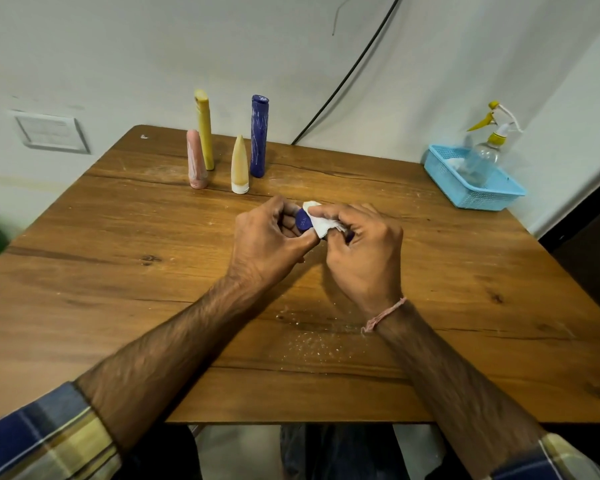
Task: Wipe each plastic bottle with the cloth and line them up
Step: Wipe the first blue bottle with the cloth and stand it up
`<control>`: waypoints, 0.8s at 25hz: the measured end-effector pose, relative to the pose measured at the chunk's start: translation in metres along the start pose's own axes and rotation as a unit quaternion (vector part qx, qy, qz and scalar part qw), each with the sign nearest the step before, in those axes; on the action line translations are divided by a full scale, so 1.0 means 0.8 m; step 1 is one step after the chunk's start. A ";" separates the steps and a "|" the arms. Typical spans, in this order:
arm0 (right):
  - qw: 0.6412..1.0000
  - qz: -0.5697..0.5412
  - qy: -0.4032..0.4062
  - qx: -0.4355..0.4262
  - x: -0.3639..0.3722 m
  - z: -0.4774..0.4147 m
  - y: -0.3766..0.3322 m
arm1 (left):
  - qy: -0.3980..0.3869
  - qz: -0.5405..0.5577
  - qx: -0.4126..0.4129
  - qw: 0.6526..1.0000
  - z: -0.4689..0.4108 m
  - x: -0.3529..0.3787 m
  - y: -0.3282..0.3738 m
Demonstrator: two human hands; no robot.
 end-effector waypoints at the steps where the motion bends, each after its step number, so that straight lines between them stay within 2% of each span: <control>1: 1.000 0.005 -0.006 -0.006 -0.002 0.002 -0.002 | 0.001 0.005 -0.006 1.000 0.002 -0.001 0.000; 2: 1.000 0.002 -0.014 -0.001 -0.004 0.004 -0.001 | 0.004 0.008 -0.009 1.000 0.003 -0.004 0.002; 4: 0.997 -0.036 -0.019 0.062 -0.011 0.000 0.016 | 0.007 -0.015 0.009 1.000 0.002 -0.009 0.011; 6: 0.991 -0.068 0.023 0.115 -0.025 -0.010 0.029 | 0.001 -0.063 0.058 0.996 -0.002 -0.010 0.032; 8: 0.997 -0.029 0.052 0.043 -0.034 -0.020 0.008 | -0.004 -0.098 0.117 0.988 -0.003 -0.007 0.058; 10: 0.996 0.032 0.009 -0.083 -0.022 -0.019 -0.027 | -0.006 -0.127 0.148 0.981 -0.004 -0.006 0.074; 12: 0.983 0.078 -0.042 -0.158 -0.008 -0.009 -0.041 | -0.008 -0.133 0.139 0.981 -0.007 -0.008 0.075; 15: 0.967 0.063 -0.085 -0.232 -0.013 -0.006 -0.041 | -0.026 -0.130 0.125 0.983 -0.006 -0.006 0.071; 17: 0.966 0.052 -0.075 -0.244 -0.030 -0.012 -0.032 | -0.030 -0.122 0.106 0.986 -0.006 -0.005 0.067; 20: 0.983 0.055 0.000 -0.173 -0.049 -0.025 -0.008 | -0.016 -0.117 0.082 0.990 -0.012 -0.009 0.062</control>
Point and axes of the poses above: each hand's wrist, its own z-axis away from the middle knuckle, its own x-axis out of the palm, y = z × x, the point moved 9 cm from there along -z, towards the middle knuckle, and after that the axes turned 8 degrees about z, right-handed, at the moved point
